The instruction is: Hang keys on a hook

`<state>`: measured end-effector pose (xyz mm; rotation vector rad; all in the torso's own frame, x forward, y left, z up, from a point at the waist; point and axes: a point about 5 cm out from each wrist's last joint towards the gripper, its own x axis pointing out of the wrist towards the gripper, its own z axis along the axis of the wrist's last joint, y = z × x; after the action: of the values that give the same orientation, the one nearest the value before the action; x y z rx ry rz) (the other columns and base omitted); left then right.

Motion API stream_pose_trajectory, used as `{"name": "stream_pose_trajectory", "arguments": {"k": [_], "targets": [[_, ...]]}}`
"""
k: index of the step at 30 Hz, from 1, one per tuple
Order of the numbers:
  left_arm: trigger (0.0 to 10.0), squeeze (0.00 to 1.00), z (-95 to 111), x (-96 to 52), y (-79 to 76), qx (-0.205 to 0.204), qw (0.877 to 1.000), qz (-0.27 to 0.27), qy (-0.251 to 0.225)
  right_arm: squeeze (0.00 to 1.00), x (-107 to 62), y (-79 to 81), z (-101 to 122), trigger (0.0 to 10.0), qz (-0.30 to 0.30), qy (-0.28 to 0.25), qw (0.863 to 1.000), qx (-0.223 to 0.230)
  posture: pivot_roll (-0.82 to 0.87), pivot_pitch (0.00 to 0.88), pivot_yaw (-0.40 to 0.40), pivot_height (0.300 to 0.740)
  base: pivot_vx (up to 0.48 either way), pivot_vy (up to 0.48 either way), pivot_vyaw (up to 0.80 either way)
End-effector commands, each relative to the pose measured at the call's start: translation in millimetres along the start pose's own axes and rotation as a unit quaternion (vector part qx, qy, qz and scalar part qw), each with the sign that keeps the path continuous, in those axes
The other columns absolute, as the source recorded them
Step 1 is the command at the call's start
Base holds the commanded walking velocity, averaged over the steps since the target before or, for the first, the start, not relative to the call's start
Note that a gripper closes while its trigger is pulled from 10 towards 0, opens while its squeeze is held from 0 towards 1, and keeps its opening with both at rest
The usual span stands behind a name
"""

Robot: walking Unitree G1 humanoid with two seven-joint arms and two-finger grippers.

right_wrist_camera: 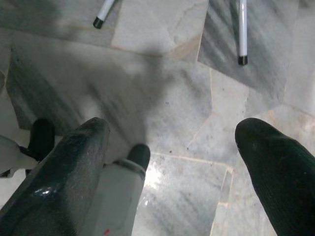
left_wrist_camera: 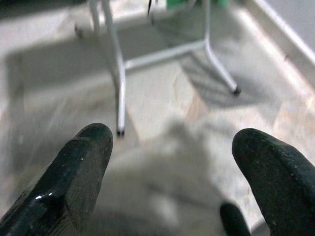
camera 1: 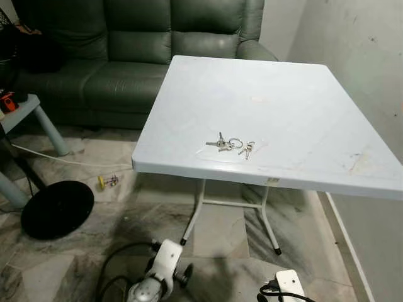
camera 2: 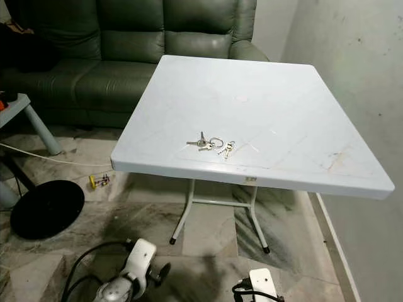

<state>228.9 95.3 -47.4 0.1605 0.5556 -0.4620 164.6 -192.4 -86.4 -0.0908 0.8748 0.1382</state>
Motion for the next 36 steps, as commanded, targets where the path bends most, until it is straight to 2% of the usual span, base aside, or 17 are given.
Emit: {"name": "stream_pose_trajectory", "arguments": {"k": [1,2,8,14,15,19,23,25,26,27,28,30,35,36], "targets": [[10.0,0.00,11,3.2,1.2,0.008,1.000,-0.002,-0.023,0.00,1.5,0.1,9,10.0,0.009,-0.022,1.000,-0.011,0.03,0.000,-0.048,0.740,0.000,0.000,0.00],[10.0,0.00,21,6.2,2.4,0.020,0.999,-0.003,-0.045,0.00,2.1,1.0,12,10.0,0.015,-0.032,0.999,-0.013,0.03,0.000,-0.048,0.740,0.000,0.000,0.00],[10.0,0.00,51,12.3,7.1,0.034,0.994,-0.010,-0.108,0.00,3.4,5.2,25,10.0,0.037,-0.070,0.997,-0.020,0.02,0.000,-0.045,0.740,0.000,0.000,0.00],[10.0,0.00,79,14.4,16.9,0.026,0.985,-0.003,-0.168,0.00,2.8,9.6,39,10.0,0.072,-0.122,0.990,-0.021,0.02,0.000,-0.040,0.740,0.000,0.000,0.00],[10.0,0.00,79,14.4,16.9,0.026,0.985,-0.003,-0.168,0.00,2.8,9.6,39,10.0,0.072,-0.122,0.990,-0.021,0.02,0.000,-0.040,0.740,0.000,0.000,0.00],[10.0,0.00,90,12.0,21.3,0.011,0.978,0.002,-0.208,0.00,0.2,10.7,54,10.0,0.111,-0.176,0.978,-0.003,0.02,0.000,-0.038,0.740,0.000,0.000,0.00],[10.0,0.00,93,9.5,21.8,0.013,0.974,0.000,-0.227,0.00,-1.3,7.2,61,10.0,0.119,-0.203,0.972,0.026,0.01,0.000,-0.032,0.740,0.000,0.000,0.00],[10.0,0.00,96,7.3,22.4,0.012,0.969,0.002,-0.245,0.00,-2.5,1.2,72,10.0,0.119,-0.231,0.964,0.059,0.01,0.000,-0.033,0.740,0.000,0.000,0.00],[10.0,0.00,102,4.2,23.4,0.009,0.963,0.003,-0.269,0.00,-5.1,-4.9,85,10.0,0.121,-0.267,0.953,0.080,0.02,0.000,-0.035,0.740,0.000,0.000,0.00],[10.0,0.00,102,4.2,23.4,0.009,0.963,0.003,-0.269,0.00,-5.1,-4.9,85,10.0,0.121,-0.267,0.953,0.080,0.02,0.000,-0.035,0.740,0.000,0.000,0.00],[10.0,0.00,107,1.2,24.2,0.008,0.957,0.004,-0.291,0.00,-7.4,-8.8,98,10.0,0.120,-0.297,0.943,0.091,0.02,0.000,-0.035,0.740,0.000,0.000,0.00],[10.0,0.00,113,-1.3,24.5,0.008,0.951,0.005,-0.309,0.00,-9.0,-11.4,111,10.0,0.117,-0.323,0.933,0.107,0.03,0.000,-0.038,0.740,0.000,0.000,0.00],[10.0,0.00,116,-2.5,25.1,0.009,0.948,0.008,-0.318,0.00,-9.9,-12.6,119,10.0,0.114,-0.338,0.927,0.120,0.03,0.000,-0.040,0.740,0.000,0.000,0.00],[10.0,0.00,120,-4.2,26.5,0.007,0.944,0.013,-0.329,0.00,-11.1,-13.1,130,10.0,0.112,-0.358,0.917,0.135,0.03,0.000,-0.040,0.740,0.000,0.000,0.00]]}}
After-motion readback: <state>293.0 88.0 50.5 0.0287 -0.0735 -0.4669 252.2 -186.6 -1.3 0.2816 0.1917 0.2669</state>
